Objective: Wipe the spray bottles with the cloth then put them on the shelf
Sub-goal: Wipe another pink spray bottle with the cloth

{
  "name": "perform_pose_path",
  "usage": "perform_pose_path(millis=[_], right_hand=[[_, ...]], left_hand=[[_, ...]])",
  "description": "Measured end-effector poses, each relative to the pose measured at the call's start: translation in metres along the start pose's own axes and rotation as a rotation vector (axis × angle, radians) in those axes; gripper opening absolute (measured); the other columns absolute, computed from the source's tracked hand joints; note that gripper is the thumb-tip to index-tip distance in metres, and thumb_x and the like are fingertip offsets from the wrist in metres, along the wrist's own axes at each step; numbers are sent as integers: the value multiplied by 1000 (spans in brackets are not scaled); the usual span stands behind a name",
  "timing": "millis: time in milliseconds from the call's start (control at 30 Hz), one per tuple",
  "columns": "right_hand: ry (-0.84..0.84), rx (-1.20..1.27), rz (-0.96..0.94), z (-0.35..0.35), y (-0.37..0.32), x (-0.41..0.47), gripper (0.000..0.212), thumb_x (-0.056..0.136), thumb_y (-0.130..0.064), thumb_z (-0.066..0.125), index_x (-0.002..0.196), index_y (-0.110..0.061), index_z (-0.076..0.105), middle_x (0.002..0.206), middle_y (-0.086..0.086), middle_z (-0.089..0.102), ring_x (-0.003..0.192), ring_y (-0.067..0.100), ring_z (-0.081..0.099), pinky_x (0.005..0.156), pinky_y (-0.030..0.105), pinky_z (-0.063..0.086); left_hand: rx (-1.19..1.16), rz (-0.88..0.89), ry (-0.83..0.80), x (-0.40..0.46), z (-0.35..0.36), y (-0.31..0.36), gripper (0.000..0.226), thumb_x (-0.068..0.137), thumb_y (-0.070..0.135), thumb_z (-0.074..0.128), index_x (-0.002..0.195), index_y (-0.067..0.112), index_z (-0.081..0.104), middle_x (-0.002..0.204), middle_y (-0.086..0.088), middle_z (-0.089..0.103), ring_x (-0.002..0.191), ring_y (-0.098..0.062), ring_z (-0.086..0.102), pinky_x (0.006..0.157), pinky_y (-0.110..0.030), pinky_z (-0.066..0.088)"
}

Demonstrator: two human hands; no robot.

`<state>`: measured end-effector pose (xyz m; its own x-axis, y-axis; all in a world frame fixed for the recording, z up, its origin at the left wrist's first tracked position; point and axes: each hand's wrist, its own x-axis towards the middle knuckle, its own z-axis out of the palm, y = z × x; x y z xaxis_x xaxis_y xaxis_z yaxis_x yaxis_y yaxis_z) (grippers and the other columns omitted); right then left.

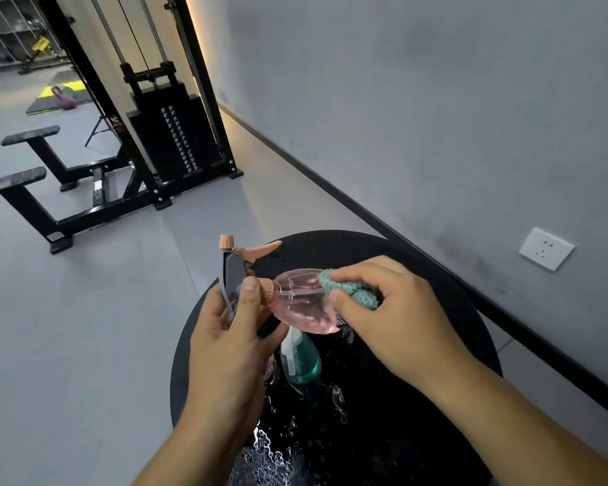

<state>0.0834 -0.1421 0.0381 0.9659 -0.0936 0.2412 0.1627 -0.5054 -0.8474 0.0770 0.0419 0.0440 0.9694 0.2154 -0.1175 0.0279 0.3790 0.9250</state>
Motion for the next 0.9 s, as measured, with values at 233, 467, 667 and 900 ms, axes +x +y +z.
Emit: perform_pose_path(millis=[233, 467, 667, 900], right_hand=[[83, -30, 86, -6, 8, 6, 18, 90, -24, 77, 106, -31, 79, 101, -20, 67, 93, -15, 59, 68, -3, 41], [-1, -34, 89, -5, 6, 4, 21, 91, -25, 76, 111, -31, 79, 104, -21, 68, 95, -14, 61, 71, -1, 45], [-35, -22, -37, -1, -5, -3, 23, 97, -25, 68, 118, -29, 77, 112, -22, 64, 104, -10, 60, 79, 0, 43], [-30, -84, -58, 0, -5, -4, 23, 98, -19, 60, 110, -30, 76, 109, -20, 59, 102, -6, 60, 77, 11, 53]], left_hand=[[-4, -3, 3, 1, -1, 0, 14, 107, 26, 58, 100, 17, 66, 108, -8, 80, 106, -22, 79, 87, -42, 67], [12, -23, 3, 2, -4, -2, 14, 106, 22, 60, 95, 23, 69, 106, -6, 81, 106, -23, 79, 85, -43, 65], [104, 0, -98, 1, -1, -8, 11, 96, 31, 65, 102, 26, 74, 108, -6, 80, 106, -19, 77, 94, -45, 62], [192, 35, -204, -4, -1, -12, 20, 88, 38, 69, 103, 28, 78, 111, -9, 78, 109, -18, 76, 106, -51, 57]])
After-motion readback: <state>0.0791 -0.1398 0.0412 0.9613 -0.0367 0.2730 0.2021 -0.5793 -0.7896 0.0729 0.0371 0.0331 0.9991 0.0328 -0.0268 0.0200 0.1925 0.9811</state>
